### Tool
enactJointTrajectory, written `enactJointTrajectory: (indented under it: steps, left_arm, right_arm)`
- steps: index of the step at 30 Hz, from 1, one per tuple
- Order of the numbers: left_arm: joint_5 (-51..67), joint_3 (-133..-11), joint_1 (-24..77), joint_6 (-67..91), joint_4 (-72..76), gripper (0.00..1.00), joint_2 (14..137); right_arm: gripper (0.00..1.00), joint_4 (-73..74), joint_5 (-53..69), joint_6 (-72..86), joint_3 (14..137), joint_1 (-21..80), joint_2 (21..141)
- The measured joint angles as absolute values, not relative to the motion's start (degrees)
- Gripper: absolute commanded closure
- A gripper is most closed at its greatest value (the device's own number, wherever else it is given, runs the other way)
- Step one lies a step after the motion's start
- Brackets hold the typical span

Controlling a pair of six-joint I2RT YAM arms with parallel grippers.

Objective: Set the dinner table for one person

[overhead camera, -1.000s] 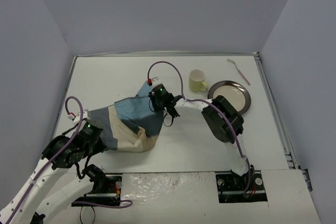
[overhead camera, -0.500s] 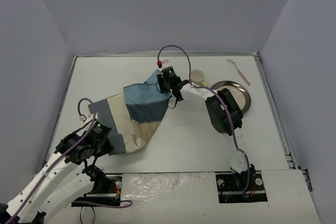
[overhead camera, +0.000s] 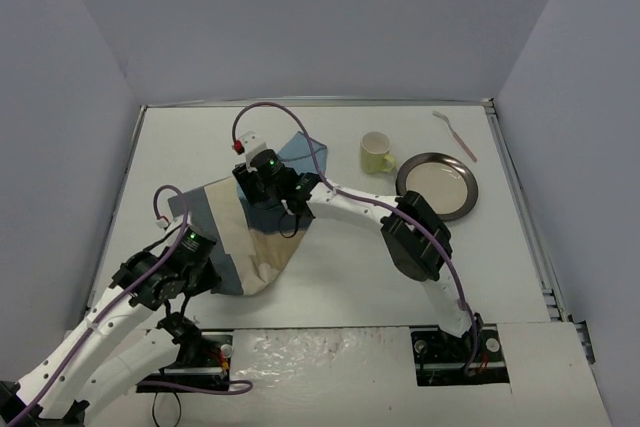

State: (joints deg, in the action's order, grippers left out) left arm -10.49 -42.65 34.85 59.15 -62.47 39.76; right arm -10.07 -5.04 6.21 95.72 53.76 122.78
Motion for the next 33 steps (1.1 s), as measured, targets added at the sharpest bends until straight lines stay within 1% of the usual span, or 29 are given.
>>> enactJointTrajectory:
  steps: [8,17,18,21,24,26,31,33]
  left_arm:
    - [-10.5,-42.6,34.9,59.5,-62.4,1.0,38.1]
    - [-10.5,-42.5,34.9,60.1,-62.3,1.0,37.9]
    - [-10.5,-42.5,34.9,60.1,-62.3,1.0,37.9]
    - [-10.5,-42.5,34.9,60.2,-62.2,1.0,37.9]
    - [-10.5,-42.4,34.9,60.3,-62.1,1.0,38.0]
    - [-10.5,-42.3,34.9,60.3,-62.0,1.0,38.1]
    - [-10.5,-42.3,34.9,60.3,-61.8,1.0,38.6]
    - [-10.7,-42.3,34.9,60.3,-61.7,1.0,39.3]
  right_arm:
    - [0.49,-9.9,-7.4,6.3,101.0,56.3,128.1]
    - [0.5,-7.3,-8.2,6.6,102.6,57.8,134.1]
    - [0.52,-7.1,-8.2,6.6,102.8,57.8,134.5]
    - [0.64,-6.7,-8.4,6.6,103.5,57.9,135.4]
    - [0.9,-6.2,-9.1,6.9,103.7,58.0,135.8]
    - [0.99,-6.1,-10.0,6.8,103.7,58.0,135.8]
    - [1.0,-5.7,-12.8,6.8,103.1,57.9,135.1]
    - [1.0,-5.5,-14.2,6.8,101.2,57.8,133.1]
